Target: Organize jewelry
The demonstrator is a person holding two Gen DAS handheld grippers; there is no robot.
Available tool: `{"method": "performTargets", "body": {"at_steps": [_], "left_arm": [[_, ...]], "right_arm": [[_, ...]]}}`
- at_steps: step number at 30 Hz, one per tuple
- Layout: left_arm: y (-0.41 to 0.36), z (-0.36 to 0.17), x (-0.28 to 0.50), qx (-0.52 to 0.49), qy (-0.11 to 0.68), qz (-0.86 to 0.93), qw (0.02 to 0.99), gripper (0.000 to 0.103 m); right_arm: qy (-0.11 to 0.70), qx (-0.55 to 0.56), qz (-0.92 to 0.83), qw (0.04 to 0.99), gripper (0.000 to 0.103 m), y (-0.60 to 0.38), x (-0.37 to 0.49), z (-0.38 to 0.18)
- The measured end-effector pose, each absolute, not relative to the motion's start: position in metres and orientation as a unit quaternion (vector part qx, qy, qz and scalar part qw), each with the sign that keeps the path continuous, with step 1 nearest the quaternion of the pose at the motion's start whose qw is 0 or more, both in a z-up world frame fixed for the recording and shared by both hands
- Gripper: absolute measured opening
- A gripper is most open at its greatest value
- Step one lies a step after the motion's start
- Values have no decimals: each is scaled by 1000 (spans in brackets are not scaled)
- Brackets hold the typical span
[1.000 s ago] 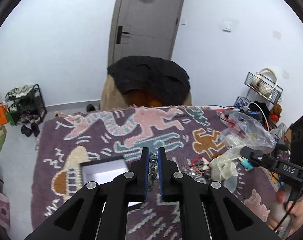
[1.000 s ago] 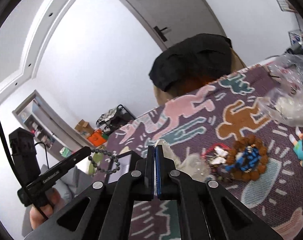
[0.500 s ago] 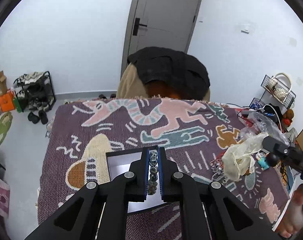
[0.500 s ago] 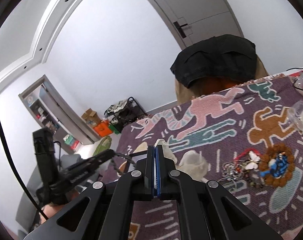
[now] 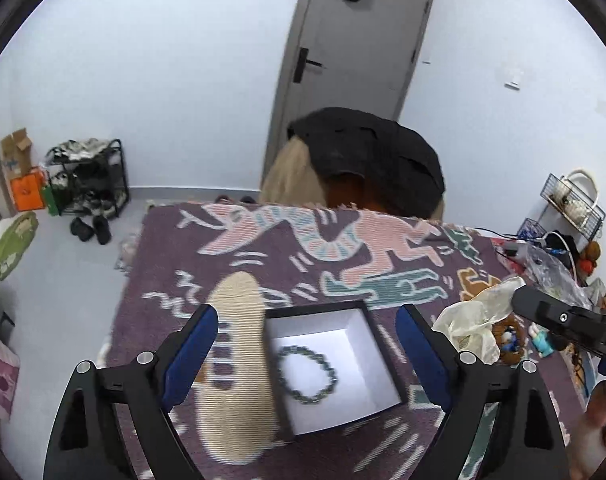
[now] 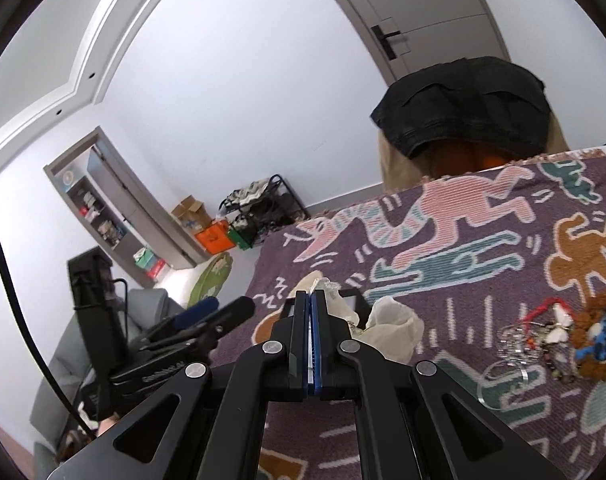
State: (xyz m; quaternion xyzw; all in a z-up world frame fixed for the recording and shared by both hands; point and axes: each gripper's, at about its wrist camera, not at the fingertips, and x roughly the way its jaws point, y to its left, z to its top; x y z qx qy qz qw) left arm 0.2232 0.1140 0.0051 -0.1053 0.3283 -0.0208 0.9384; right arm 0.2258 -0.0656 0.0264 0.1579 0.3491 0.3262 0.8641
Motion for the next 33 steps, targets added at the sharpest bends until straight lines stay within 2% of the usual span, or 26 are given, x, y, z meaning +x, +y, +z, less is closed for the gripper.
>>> {"method": "performTargets", "body": {"at_steps": [12,14,16,17,18,23,27,30,33], "left_arm": [[162,1,200,-117,327,21,937,91],[164,0,199,-119,327,23,937,91],[165,1,197,-122,325,21,938,91],[164,2,196,-123,323,20,938,91],[163,3,196,-125,320,16,939,91],[153,7,195,-135,309,6,941,94],[141,15,190,-137,295,-2,946,103],[125,20,190,-126,293,-14,948,103],[108,25,191,-120,292,-30,948,103]], "right_arm": [[367,126,348,853,3,-3,237,14],[386,108,336,852,12,3,243,7],[397,114,332,848,67,-1,245,2],[386,123,324,855,73,-10,241,2],[377,122,317,862,76,-16,237,4],[370,117,297,873,76,-47,223,11],[361,124,269,884,77,-79,211,16],[351,135,245,893,93,-108,202,19],[342,139,223,902,96,-133,197,22]]}}
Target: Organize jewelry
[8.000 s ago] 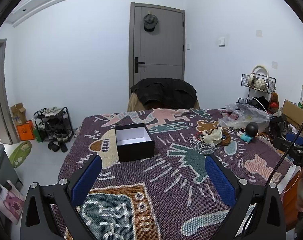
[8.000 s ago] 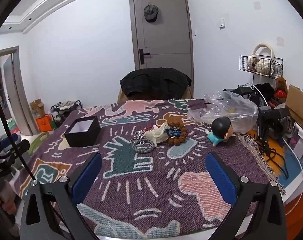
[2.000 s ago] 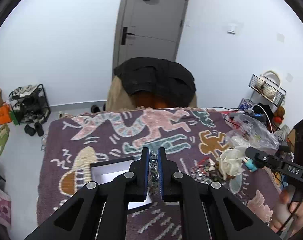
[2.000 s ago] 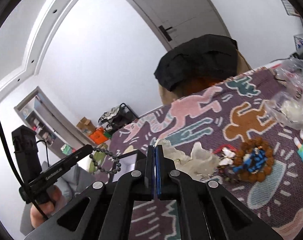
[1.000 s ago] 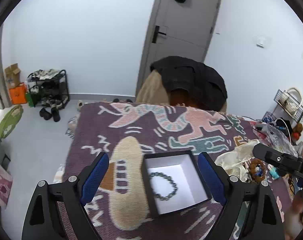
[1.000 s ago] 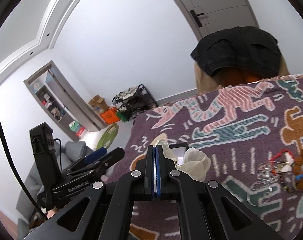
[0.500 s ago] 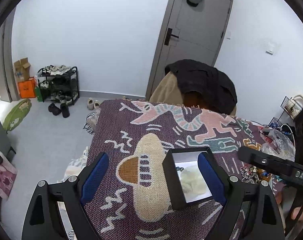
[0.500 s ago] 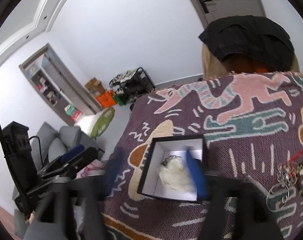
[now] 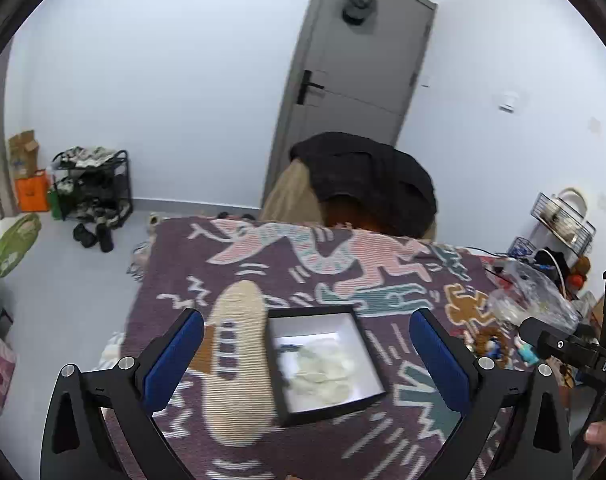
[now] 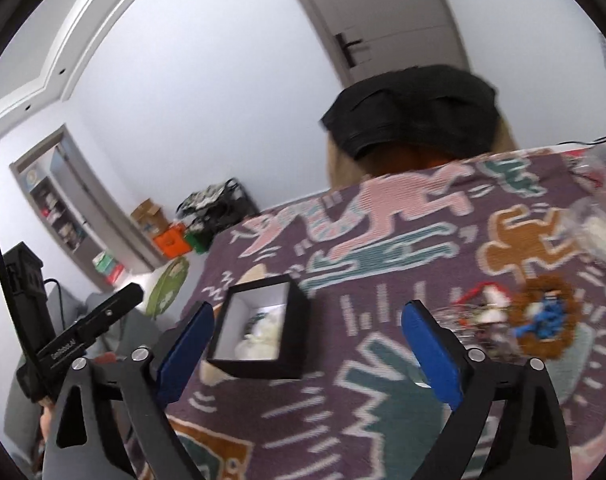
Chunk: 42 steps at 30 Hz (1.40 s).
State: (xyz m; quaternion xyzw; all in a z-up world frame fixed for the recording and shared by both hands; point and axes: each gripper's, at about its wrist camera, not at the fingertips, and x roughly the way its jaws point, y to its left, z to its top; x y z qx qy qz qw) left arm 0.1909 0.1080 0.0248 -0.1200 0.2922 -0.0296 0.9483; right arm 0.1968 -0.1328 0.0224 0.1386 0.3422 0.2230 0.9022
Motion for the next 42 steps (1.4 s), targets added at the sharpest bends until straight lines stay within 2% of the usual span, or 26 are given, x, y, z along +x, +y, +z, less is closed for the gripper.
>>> {"method": "performTargets", "body": {"at_steps": [11,12,14,16,18,22,32,42], "left_arm": [[26,31,201,-77,293,-91,949,102],[20,30,202,-77,293,-95,948,100],[6,28,206,-73,301,-104,945,96],[-6,24,210,-69,311,-114,941,88],[-18,19,215,-68,325,-126,935,78],[-46,5,224,-62,351,-155,922,74],[-109,-50,250,4,433,-145,890,75],[-127,-94,271,32,480,-128,868,75]], "right_arm": [[332,174,142,916,95,-230,189,16],[332,179,135,916,93,-239,189,15],[339,189,124,913,83,-255,192,10],[346,199,114,910,74,-269,194,4],[349,203,105,909,71,-280,193,-2],[358,222,97,902,62,-303,193,-15],[380,232,74,892,61,-328,198,-43],[393,223,77,889,61,-331,205,-56]]}}
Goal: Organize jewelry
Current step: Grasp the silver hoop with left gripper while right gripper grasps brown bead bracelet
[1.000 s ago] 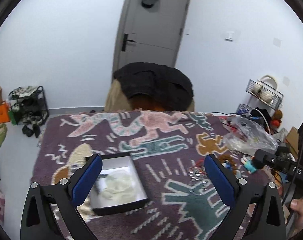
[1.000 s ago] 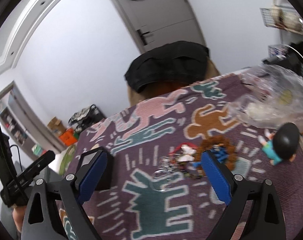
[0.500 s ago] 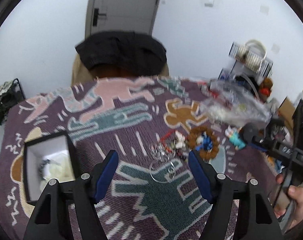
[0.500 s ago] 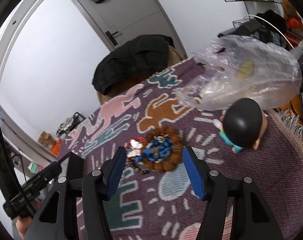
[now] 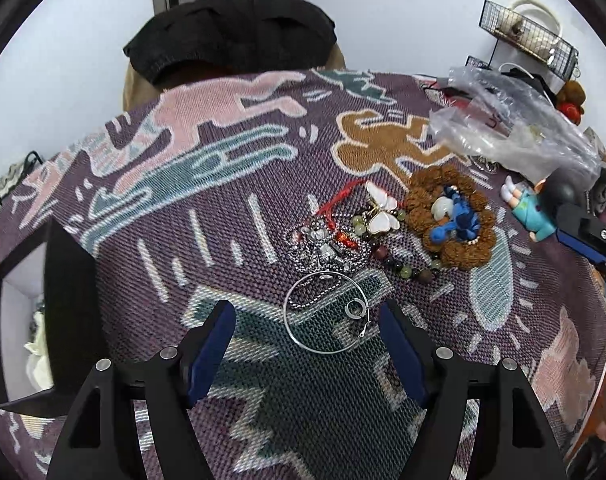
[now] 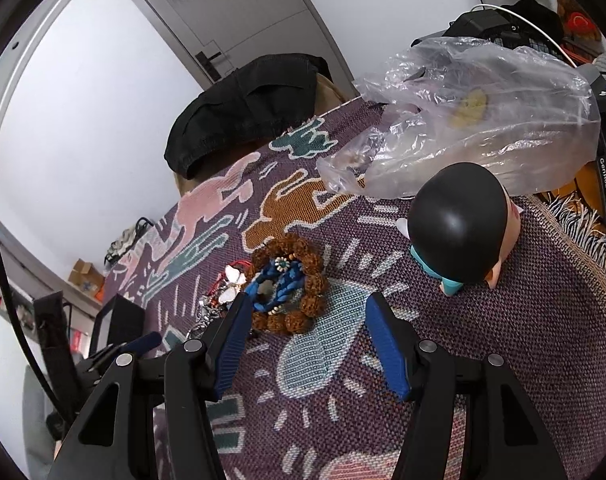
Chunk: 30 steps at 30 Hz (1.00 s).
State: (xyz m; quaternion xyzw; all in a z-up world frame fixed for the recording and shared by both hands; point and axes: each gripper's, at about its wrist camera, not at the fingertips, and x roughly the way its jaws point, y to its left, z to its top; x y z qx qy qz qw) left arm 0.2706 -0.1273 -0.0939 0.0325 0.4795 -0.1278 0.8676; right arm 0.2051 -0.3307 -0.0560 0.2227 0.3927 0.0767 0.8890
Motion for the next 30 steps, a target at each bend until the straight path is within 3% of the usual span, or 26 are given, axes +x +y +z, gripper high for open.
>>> {"method": "performTargets", "body": {"at_steps": [20,22,25,30], "left_arm": [[-148,-112,284,52,478,-107,870,84],[-149,-111,284,54,478,-111,870,80],[-148,-107,282,58,477,-119,869,52],[-146,-105,279,54,484,-128,864,52]], "right_arm": [[429,189,65,881,58,-316,240,-77],[435,192,63,877,51,-318,243,-81],[444,186,63,874,48,-316,250,-85],[456,189,65,867,46,-312,262,-92]]}}
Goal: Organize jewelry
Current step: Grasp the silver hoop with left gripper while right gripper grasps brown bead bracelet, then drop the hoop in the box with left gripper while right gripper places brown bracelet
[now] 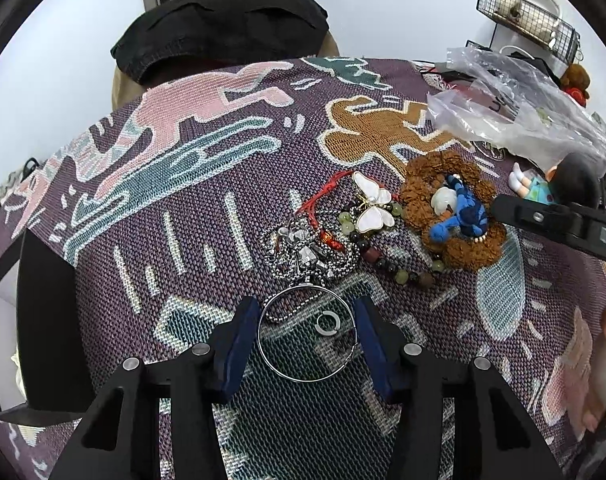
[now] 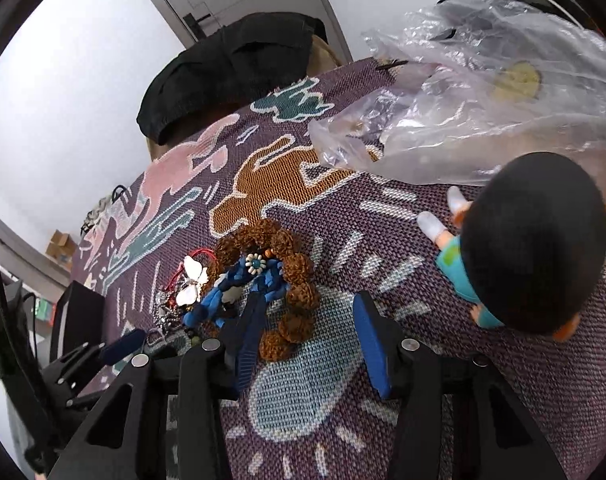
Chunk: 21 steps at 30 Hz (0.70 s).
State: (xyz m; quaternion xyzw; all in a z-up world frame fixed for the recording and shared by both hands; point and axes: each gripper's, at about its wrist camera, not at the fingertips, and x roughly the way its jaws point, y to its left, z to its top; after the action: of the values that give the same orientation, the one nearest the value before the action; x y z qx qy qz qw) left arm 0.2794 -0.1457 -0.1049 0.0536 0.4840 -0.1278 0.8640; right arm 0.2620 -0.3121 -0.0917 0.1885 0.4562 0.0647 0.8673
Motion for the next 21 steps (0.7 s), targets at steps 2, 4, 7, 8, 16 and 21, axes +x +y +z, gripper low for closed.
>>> {"method": "performTargets", "body": {"at_steps": [2,4,7,8,16,21], "left_arm": [[-142,-101,277,43,481,-133,865,52],[-139,-96,275,37,475,-135,869,52],[-134,-83,272,31,464,-135,875,52],[-132,-78,271,30,459,-136,878,52],[-116,-40,262,14,426,-136,894,52],[-100,-21,258,6,409,-129,903,52]], "right_arm": [[460,193,68,864,38,-311,266,-95],[464,201,77,859,21,-311,269,-98],[454,204,81,864,21,-312,267,-95],[444,203,84,868,21,-313,264,-90],[397,186,109,892,21,-301,246,-45],[370,167,129,905,21,-284,238,-10]]}}
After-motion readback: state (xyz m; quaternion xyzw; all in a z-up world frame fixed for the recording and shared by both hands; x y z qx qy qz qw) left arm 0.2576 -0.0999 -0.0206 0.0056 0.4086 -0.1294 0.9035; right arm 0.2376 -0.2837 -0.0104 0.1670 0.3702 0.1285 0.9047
